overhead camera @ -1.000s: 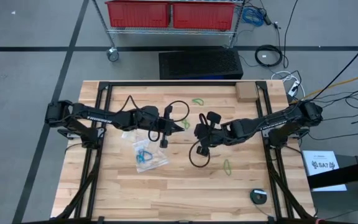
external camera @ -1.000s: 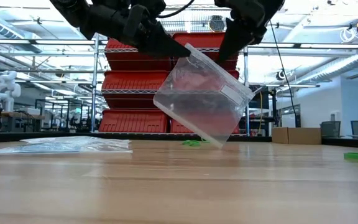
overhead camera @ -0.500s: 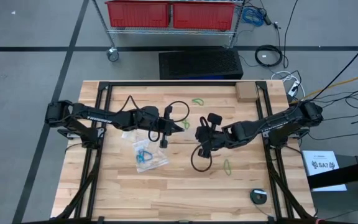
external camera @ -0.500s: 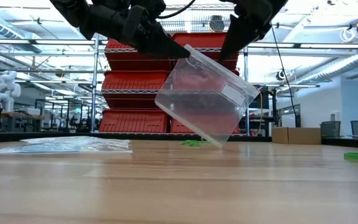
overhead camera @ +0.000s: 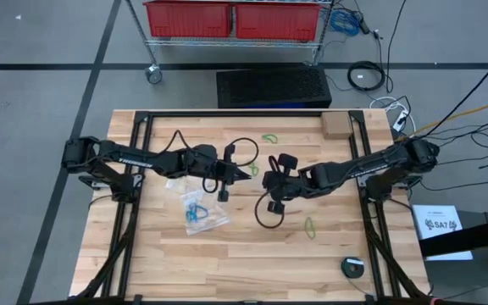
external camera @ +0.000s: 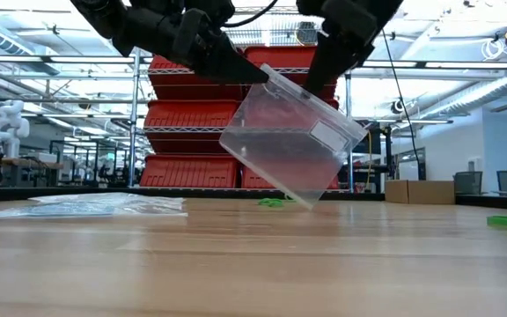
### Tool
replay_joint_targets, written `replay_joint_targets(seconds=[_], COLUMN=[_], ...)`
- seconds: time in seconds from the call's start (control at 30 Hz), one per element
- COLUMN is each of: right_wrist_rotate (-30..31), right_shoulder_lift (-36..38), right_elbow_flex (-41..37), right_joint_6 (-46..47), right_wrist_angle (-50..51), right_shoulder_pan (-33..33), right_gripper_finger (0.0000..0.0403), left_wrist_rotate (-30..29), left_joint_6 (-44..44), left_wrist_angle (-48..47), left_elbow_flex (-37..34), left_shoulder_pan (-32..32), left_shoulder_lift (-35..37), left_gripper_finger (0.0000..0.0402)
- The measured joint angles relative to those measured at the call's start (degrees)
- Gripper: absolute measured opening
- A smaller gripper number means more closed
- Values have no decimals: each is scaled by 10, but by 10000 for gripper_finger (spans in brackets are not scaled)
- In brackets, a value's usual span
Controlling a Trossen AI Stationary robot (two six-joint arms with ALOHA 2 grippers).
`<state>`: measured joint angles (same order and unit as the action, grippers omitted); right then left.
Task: Sort rubber bands
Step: Open the middle right transparent zip bag
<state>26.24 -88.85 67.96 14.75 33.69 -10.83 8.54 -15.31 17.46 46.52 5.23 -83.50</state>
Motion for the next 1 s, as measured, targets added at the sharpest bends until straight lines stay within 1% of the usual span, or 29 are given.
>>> replay_joint_targets(seconds=[0.13, 0.3, 0.43, 0.6, 0.67, 0.8, 0.9, 1.0], right_wrist_rotate=[-8, -8, -5, 64, 70, 33, 20, 26], right_shoulder_lift=[-16, -49, -69, -40, -23, -15, -18, -20], right_elbow_flex=[0, 0, 0, -6, -31, -116, -152, -168], right_joint_6=[-7, -16, -35, -23, -9, -2, -3, 17], right_wrist_angle=[-8, -41, -38, -41, -79, -204, -294, -321], right_shoulder_pan=[8, 26, 31, 11, 2, -7, -5, 1], right_gripper_finger=[0, 0, 0, 0, 0, 0, 0, 4], left_wrist_rotate=[0, 0, 0, 0, 0, 0, -1, -12], left_joint_6=[0, 0, 0, 15, 15, 30, 43, 45], left_wrist_angle=[0, 0, -1, -4, 0, 9, 13, 20], left_elbow_flex=[0, 0, 0, -2, -9, -18, -20, -20], left_shoulder_pan=[0, 0, 0, 0, 0, 0, -1, -6], left_shoulder_lift=[0, 0, 0, 0, 0, 0, -4, -5], left_gripper_finger=[1, 1, 1, 1, 1, 1, 1, 1])
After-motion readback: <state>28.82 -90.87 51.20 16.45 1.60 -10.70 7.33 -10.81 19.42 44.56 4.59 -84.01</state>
